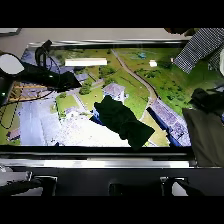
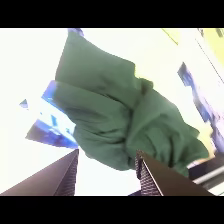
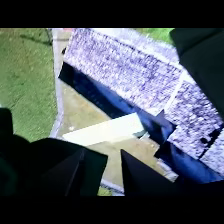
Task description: Fold the clothes and pants, and hang the long-sleeved shirts on hangers.
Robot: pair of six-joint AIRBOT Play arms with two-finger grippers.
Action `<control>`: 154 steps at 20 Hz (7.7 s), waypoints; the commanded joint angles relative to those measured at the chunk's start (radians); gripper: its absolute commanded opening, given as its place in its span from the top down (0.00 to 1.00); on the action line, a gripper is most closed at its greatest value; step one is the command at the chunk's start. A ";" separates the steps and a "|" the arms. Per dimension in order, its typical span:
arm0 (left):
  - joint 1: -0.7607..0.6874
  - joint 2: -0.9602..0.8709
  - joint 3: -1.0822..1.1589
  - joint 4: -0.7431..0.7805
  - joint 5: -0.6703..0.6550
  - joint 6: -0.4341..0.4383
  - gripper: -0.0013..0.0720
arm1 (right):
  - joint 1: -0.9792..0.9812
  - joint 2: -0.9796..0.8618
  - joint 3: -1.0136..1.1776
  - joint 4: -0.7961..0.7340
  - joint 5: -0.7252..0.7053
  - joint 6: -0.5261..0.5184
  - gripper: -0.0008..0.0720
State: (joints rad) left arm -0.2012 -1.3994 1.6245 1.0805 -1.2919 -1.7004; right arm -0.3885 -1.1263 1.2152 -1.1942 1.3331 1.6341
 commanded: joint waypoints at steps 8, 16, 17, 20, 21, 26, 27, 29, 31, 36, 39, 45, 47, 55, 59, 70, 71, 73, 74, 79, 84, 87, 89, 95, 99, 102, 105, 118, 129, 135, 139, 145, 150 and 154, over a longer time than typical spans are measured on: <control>0.026 0.007 0.000 0.002 0.001 -0.002 0.42 | -0.135 -0.039 -0.652 0.513 -0.135 -0.342 0.26; 0.026 0.003 0.000 0.004 0.032 -0.021 0.05 | 0.026 -0.076 -0.746 0.581 -0.324 -0.384 0.26; 0.026 0.002 0.000 0.004 0.032 -0.021 0.05 | 0.063 -0.077 -0.746 0.572 -0.358 -0.354 0.26; 0.030 0.000 0.000 0.005 0.032 -0.019 0.05 | 0.127 -0.078 -0.746 0.581 -0.444 -0.319 0.27; 0.034 0.000 0.000 0.005 0.033 -0.020 0.04 | 0.139 -0.078 -0.746 0.581 -0.460 -0.307 0.27; 0.078 -0.029 -0.023 0.003 0.033 -0.019 0.05 | 0.208 -0.094 -0.746 0.581 -0.501 -0.306 0.67; 0.088 -0.040 -0.040 0.003 0.034 -0.011 0.05 | 0.208 -0.093 -0.745 0.581 -0.498 -0.308 0.88; 0.109 -0.072 -0.086 -0.001 0.051 0.032 0.05 | 0.206 -0.093 -0.738 0.576 -0.493 -0.310 0.95; 0.122 -0.124 -0.132 -0.043 0.111 0.084 0.05 | 0.205 -0.093 -0.727 0.576 -0.466 -0.311 0.95; 0.108 -0.323 -0.161 -0.289 0.253 0.215 0.07 | 0.205 -0.093 -0.716 0.580 -0.402 -0.310 0.95; 0.087 -0.424 -0.160 -0.452 0.300 0.290 0.07 | 0.205 -0.093 -0.716 0.581 -0.392 -0.305 0.95; 0.024 -0.497 -0.160 -0.471 0.315 0.301 0.11 | 0.205 -0.093 -0.716 0.581 -0.389 -0.302 0.95; 0.001 -0.507 -0.160 -0.472 0.315 0.304 0.11 | 0.205 -0.093 -0.716 0.581 -0.389 -0.302 0.95; 0.069 -0.415 -0.036 -0.452 0.280 0.314 0.96 | 0.205 0.019 -0.568 0.536 -0.389 -0.313 0.96; 0.134 -0.206 0.085 -0.344 0.257 0.311 0.96 | 0.205 0.167 -0.237 0.498 -0.367 -0.305 0.96; 0.144 0.514 0.169 0.124 0.265 0.041 0.96 | 0.205 0.529 0.366 0.130 -0.368 -0.094 0.96; 0.144 0.553 0.169 0.137 0.265 0.038 0.96 | 0.205 0.550 0.380 0.114 -0.371 -0.073 0.96; 0.144 0.610 0.169 0.182 0.266 0.013 0.96 | 0.205 0.578 0.389 0.078 -0.404 -0.027 0.96; 0.144 0.624 0.169 0.211 0.265 -0.017 0.96 | 0.205 0.583 0.389 0.067 -0.429 -0.012 0.96; 0.144 0.540 0.153 0.233 0.264 -0.029 0.96 | 0.206 0.469 0.388 0.061 -0.398 0.074 0.96; 0.144 0.213 0.148 0.233 0.295 -0.028 0.96 | 0.206 0.122 0.383 0.061 -0.192 0.076 0.95; 0.140 -0.033 0.148 0.200 0.446 -0.029 0.96 | 0.206 -0.126 0.349 0.065 -0.228 0.084 0.95; 0.126 -0.178 0.148 0.153 0.607 -0.029 0.96 | 0.206 -0.278 0.349 0.096 -0.314 0.089 0.95; 0.086 -0.475 0.148 0.015 0.703 -0.029 0.96 | 0.219 -0.597 0.349 0.296 -0.557 0.116 0.95; 0.084 -0.544 0.148 -0.024 0.588 -0.029 0.90 | 0.269 -0.682 0.349 0.292 -0.592 0.115 0.95; 0.112 -0.531 0.171 -0.043 0.456 -0.029 0.81 | 0.265 -0.676 0.353 0.295 -0.529 0.113 0.78; 0.181 -0.475 0.204 -0.043 0.289 0.021 0.17 | 0.177 -0.602 0.357 0.293 -0.359 0.039 0.43; 0.418 0.131 -0.462 -0.030 0.072 0.157 0.17 | -0.061 -0.098 -0.441 0.289 -0.055 -0.267 0.42; 0.418 0.371 -0.803 -0.034 0.082 0.156 0.17 | -0.061 -0.078 -0.665 0.385 -0.246 -0.344 0.42; 0.418 0.359 -0.805 -0.034 0.108 0.153 0.13 | -0.061 -0.093 -0.736 0.472 -0.337 -0.391 0.60; 0.427 0.356 -0.805 -0.029 0.125 0.153 0.06 | -0.061 -0.119 -0.737 0.571 -0.369 -0.476 0.95; 0.474 0.355 -0.940 -0.063 0.259 0.202 0.06 | -0.061 -0.118 -0.734 0.632 -0.321 -0.493 0.95; 0.472 0.271 -1.071 -0.267 0.404 0.373 0.07 | -0.061 -0.118 -0.734 0.633 -0.311 -0.424 0.95; 0.461 0.177 -1.074 -0.345 0.422 0.457 0.07 | -0.061 -0.118 -0.734 0.633 -0.311 -0.411 0.95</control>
State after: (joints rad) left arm 0.2646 -1.1656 0.5690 0.8234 -0.9062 -1.3285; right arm -0.4492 -1.2438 0.4820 -0.5636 1.0191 1.2049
